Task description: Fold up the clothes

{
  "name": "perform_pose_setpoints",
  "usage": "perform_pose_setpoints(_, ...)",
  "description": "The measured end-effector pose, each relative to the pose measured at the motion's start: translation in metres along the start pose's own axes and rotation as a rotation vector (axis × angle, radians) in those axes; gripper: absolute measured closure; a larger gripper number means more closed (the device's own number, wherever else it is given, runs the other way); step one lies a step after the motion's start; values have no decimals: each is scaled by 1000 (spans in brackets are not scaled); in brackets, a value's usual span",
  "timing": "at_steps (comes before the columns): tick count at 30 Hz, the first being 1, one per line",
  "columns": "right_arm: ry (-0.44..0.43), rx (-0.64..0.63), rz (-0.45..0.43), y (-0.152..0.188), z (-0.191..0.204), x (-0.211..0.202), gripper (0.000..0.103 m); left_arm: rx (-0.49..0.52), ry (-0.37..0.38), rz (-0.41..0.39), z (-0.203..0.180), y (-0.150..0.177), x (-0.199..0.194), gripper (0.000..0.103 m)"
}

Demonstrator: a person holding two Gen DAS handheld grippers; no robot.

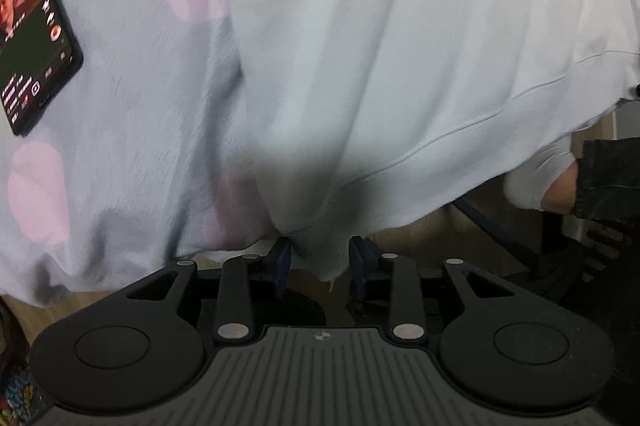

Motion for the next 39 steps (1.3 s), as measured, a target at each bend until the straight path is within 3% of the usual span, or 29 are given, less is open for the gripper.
perform_pose_setpoints(3,35,3,31,1,-6,2,40,-26,14,-5,2,0,4,73)
perform_pose_setpoints(7,-1,21,0,-2,-2,1,42,-61,33,-13,6,-1,9,73)
perform_pose_setpoints(8,4,23,-4,-2,-2,1,46,-70,38,-15,7,-1,10,73)
perform_pose_setpoints(9,10,25,-8,-3,-2,1,60,-74,42,-13,7,-1,11,74)
perform_pose_setpoints(10,29,25,-11,-3,-4,1,69,-64,43,-4,8,-1,11,83)
perform_pose_setpoints(11,43,32,-14,-3,-6,1,79,-52,41,-4,9,-2,8,100)
perform_pose_setpoints(15,16,56,-25,1,-6,-5,91,-17,85,-12,4,-2,-5,100)
perform_pose_setpoints(21,-25,-49,35,13,7,-25,96,-7,177,0,6,-6,-20,100)
perform_pose_setpoints(29,17,-186,167,25,23,-75,96,164,252,31,-28,-2,-17,100)
perform_pose_setpoints(34,4,-201,272,46,33,-50,96,275,257,108,-40,15,-7,100)
perform_pose_setpoints(39,41,-232,317,56,38,-7,95,285,168,143,-13,7,-9,100)
Point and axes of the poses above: each gripper's, at about its wrist camera, not at the fingertips, and x roughly the way its jaws point, z to its left, y to its underside, the point moved 7 cm from there along x, roughly the way its jaws point, and after that the axes turned 13 degrees about -z, right-handed, at the moved point
